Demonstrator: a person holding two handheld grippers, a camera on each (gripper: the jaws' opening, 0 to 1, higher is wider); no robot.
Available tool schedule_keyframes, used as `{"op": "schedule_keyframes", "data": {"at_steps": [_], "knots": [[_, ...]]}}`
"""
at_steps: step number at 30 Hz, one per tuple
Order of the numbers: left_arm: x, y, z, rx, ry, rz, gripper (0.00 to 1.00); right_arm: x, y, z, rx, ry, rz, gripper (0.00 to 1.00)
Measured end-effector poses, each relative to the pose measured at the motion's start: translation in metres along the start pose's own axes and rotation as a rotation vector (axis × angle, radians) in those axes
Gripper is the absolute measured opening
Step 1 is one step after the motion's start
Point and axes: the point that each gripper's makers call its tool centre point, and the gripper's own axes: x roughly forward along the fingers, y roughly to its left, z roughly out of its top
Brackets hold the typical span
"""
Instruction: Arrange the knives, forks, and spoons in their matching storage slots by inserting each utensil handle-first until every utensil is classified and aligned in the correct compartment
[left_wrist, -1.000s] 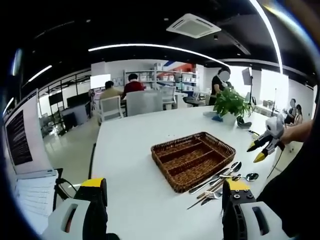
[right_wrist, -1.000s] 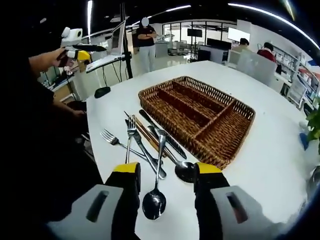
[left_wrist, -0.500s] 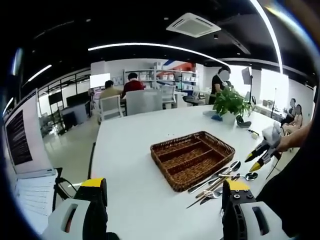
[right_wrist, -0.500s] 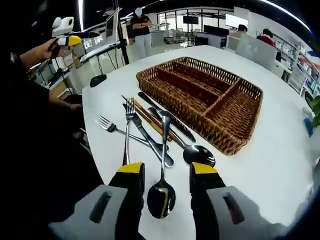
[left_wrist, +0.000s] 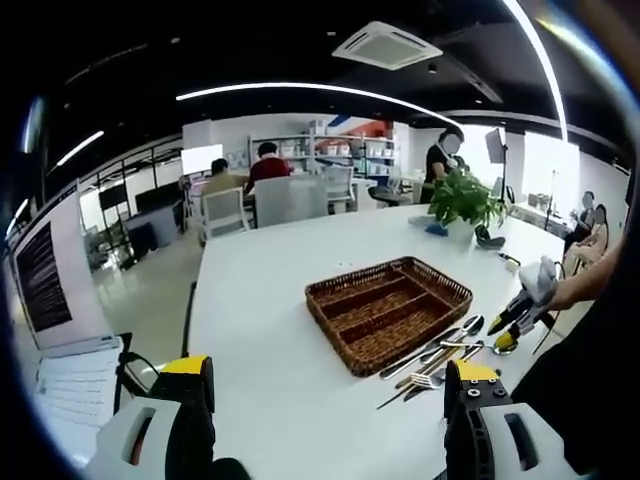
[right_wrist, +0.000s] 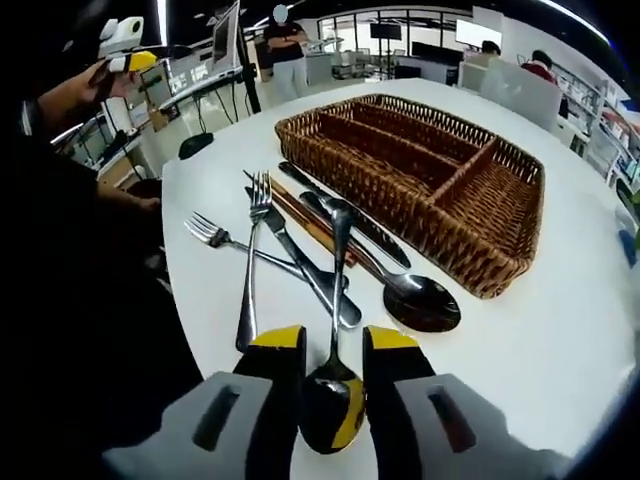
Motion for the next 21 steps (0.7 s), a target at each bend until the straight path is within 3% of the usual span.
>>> {"op": "schedule_keyframes", "data": {"at_steps": [4,11,21], "knots": [[-0.002,0.000,0.000,0.009,0.007,0.008,1.00,0.005,0.001,-0.007,-0.043,0.021,-0.015,0.13],[-0.005,0.001,-0.001,0.012,0.013,0.014,1.00,0.011,0.003,-0.013,-0.034,0.031,-0.007,0.10],[-0.010,0.002,-0.002,0.017,0.024,0.024,1.00,0.016,0.001,-0.008,-0.054,0.012,-0.027,0.06]]}}
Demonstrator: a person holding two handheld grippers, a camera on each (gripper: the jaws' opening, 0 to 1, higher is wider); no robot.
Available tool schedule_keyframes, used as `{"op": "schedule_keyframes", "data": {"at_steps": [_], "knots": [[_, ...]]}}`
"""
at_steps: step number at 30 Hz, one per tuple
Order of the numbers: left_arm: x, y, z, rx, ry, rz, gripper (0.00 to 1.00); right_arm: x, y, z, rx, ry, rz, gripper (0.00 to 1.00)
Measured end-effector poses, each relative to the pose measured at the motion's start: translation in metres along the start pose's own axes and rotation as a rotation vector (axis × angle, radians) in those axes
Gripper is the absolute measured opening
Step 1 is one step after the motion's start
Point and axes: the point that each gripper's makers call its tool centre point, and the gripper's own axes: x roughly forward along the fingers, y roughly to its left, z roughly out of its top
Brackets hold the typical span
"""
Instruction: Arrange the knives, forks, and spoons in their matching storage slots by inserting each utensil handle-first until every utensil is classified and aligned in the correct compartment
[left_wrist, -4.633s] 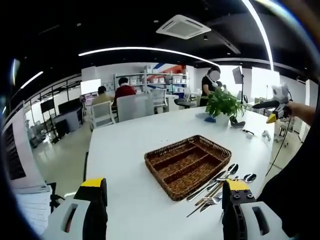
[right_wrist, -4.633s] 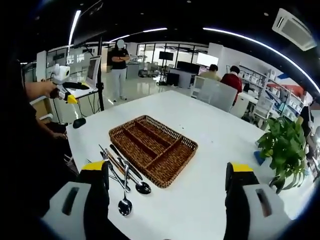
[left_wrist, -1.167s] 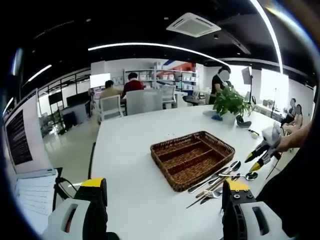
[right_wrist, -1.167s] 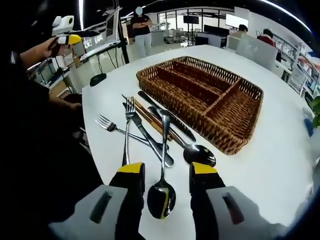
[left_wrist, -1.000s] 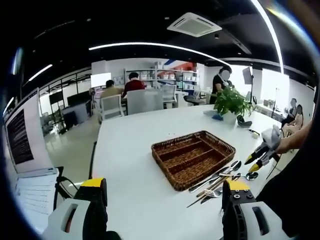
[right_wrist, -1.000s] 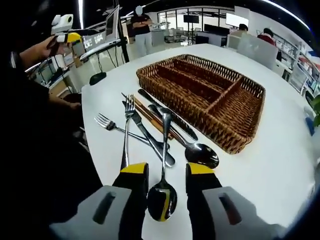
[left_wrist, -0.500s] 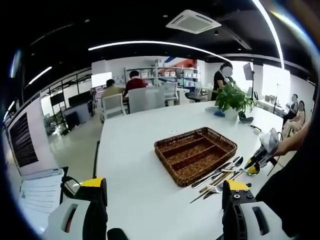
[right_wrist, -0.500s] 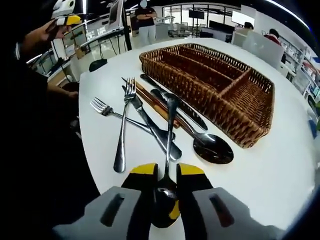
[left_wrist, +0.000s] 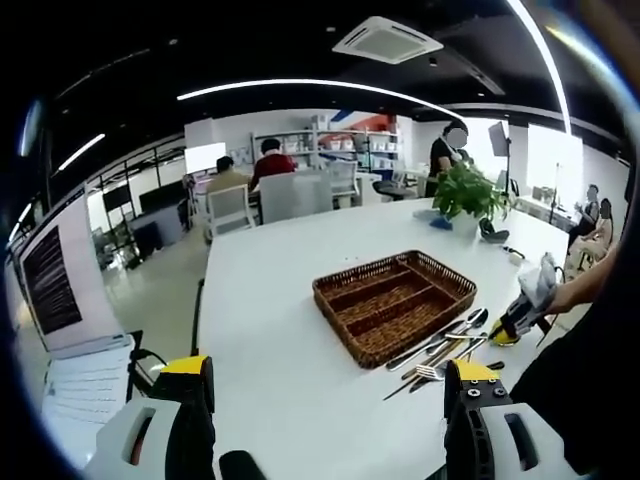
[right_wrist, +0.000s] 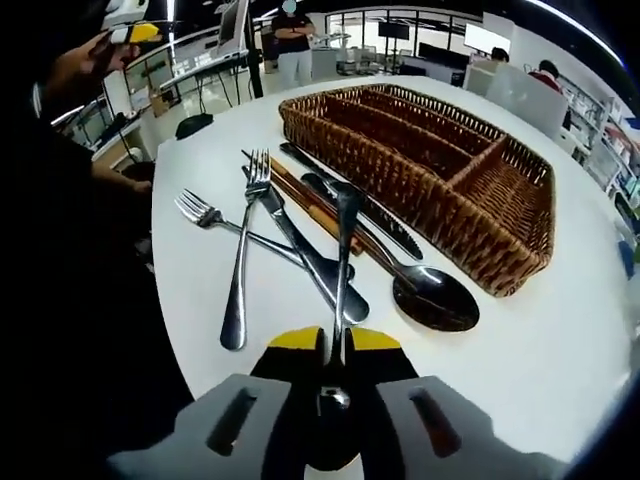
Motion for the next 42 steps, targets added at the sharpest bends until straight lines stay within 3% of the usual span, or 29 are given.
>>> {"op": "schedule_keyframes", "data": {"at_steps": [5,7,11,15,17,27,33,42], "knots": [[0.000,0.000,0.000,-0.001,-0.001,-0.001,1.00,0.002,-0.002,0.002,-0.023,-0.005,-0.019,0.02],[0.000,0.001,-0.001,-0.001,0.000,-0.001,1.00,0.002,-0.002,0.003,-0.085,-0.009,-0.034,0.02],[0.001,0.000,-0.001,-0.001,0.002,-0.001,1.00,0.002,-0.002,0.002,-0.085,-0.023,-0.030,0.01],[0.001,-0.001,0.001,-0.002,-0.001,-0.002,1.00,0.002,-0.001,0.002,-0.148,-0.028,-0.025,0.00],[0.002,-0.002,0.002,0.000,-0.002,-0.005,1.00,0.002,-0.002,0.002,-0.116,-0.020,-0.016,0.00],[0.006,-0.002,0.002,-0.005,-0.011,-0.012,1.00,-0.010,-0.002,0.001,-0.147,0.014,0.026,0.00],[0.009,-0.006,0.004,-0.002,-0.017,-0.026,1.00,-0.022,-0.006,0.012,-0.174,0.008,0.036,0.00],[0.014,-0.009,0.013,0.009,-0.037,-0.043,1.00,-0.048,-0.012,0.047,-0.273,-0.037,0.028,0.00]]}}
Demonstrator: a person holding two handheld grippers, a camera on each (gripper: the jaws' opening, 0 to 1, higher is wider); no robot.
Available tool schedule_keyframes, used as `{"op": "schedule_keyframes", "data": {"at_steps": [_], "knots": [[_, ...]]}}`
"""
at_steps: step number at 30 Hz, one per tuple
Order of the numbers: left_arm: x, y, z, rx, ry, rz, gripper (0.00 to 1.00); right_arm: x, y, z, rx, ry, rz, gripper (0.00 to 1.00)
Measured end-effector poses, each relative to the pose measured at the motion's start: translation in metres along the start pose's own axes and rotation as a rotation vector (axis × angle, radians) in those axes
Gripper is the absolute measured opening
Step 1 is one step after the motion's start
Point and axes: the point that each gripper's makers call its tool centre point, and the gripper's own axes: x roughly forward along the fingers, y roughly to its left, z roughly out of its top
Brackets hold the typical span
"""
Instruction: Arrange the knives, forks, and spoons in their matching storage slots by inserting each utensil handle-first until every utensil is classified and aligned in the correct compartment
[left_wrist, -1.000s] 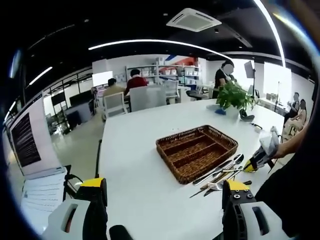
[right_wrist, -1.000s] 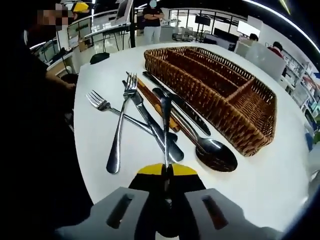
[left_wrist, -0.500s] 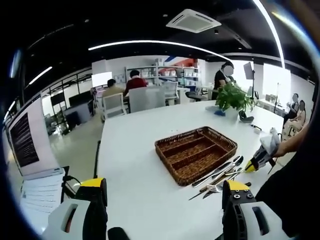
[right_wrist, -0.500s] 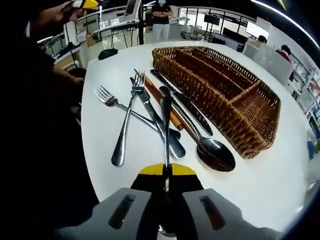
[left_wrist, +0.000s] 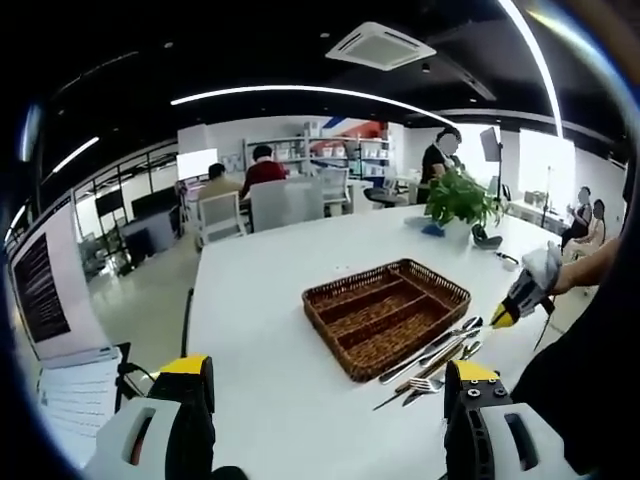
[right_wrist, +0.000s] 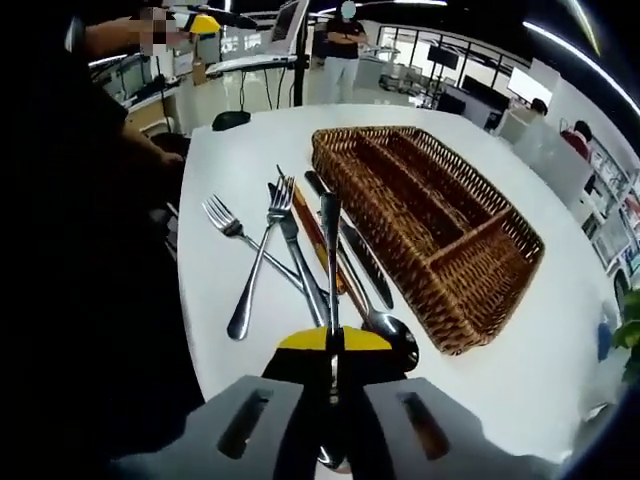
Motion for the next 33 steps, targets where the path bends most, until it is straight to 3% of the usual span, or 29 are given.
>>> {"op": "schedule_keyframes", "data": {"at_steps": [30,33], "knots": [[0.004,0.001,0.002,0.005,-0.024,-0.017,1.00,-0.050,-0.049,0.070,-0.199,-0.051,-0.102,0.00],[0.003,-0.003,0.001,-0.014,-0.024,-0.043,1.00,-0.054,-0.052,0.076,-0.214,-0.056,-0.105,0.00]]}}
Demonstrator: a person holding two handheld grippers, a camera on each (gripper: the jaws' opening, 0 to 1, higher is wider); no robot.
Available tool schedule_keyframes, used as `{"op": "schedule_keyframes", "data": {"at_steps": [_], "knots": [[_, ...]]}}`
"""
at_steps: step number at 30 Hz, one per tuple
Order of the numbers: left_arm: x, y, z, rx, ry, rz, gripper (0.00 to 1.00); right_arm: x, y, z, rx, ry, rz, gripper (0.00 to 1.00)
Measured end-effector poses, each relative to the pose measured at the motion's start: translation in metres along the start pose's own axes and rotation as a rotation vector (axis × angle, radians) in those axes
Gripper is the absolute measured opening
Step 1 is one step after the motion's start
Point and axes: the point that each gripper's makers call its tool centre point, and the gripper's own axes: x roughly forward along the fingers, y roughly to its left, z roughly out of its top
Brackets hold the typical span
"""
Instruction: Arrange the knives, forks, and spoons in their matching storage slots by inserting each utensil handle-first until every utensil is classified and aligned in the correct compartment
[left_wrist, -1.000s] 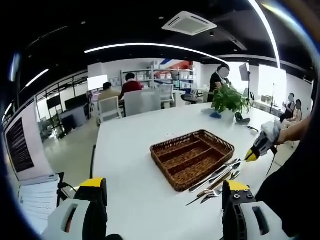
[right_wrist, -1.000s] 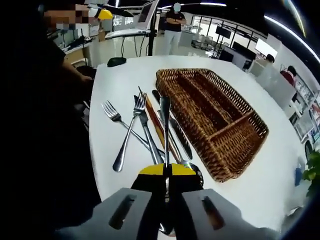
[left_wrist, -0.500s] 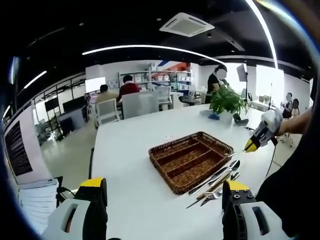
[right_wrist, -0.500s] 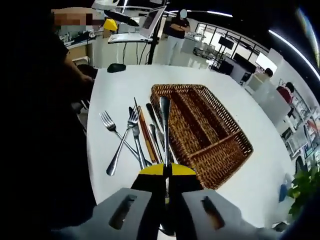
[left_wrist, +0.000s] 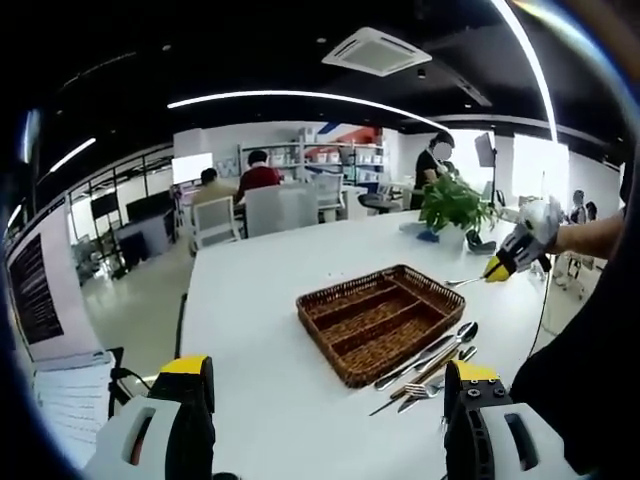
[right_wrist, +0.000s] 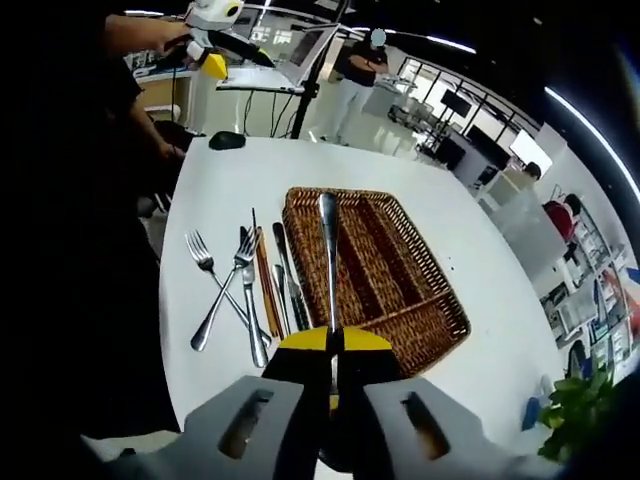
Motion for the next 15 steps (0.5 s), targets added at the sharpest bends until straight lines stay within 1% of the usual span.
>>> {"op": "schedule_keyframes", "data": {"at_steps": [1,5,7,15], "knots": [[0.000,-0.003,0.000,-0.009,-0.003,-0.019,1.00,-0.001,-0.002,0.002,-0.010,-0.001,-0.001,0.00],[0.000,-0.009,0.000,-0.040,-0.013,-0.050,1.00,-0.005,-0.005,0.008,-0.031,-0.002,-0.001,0.00],[0.001,-0.009,0.000,-0.035,-0.011,-0.050,1.00,-0.008,-0.007,0.014,-0.040,-0.004,0.001,0.00],[0.003,-0.009,0.002,-0.036,-0.022,-0.054,1.00,-0.012,-0.012,0.024,-0.082,-0.011,-0.022,0.00]]}}
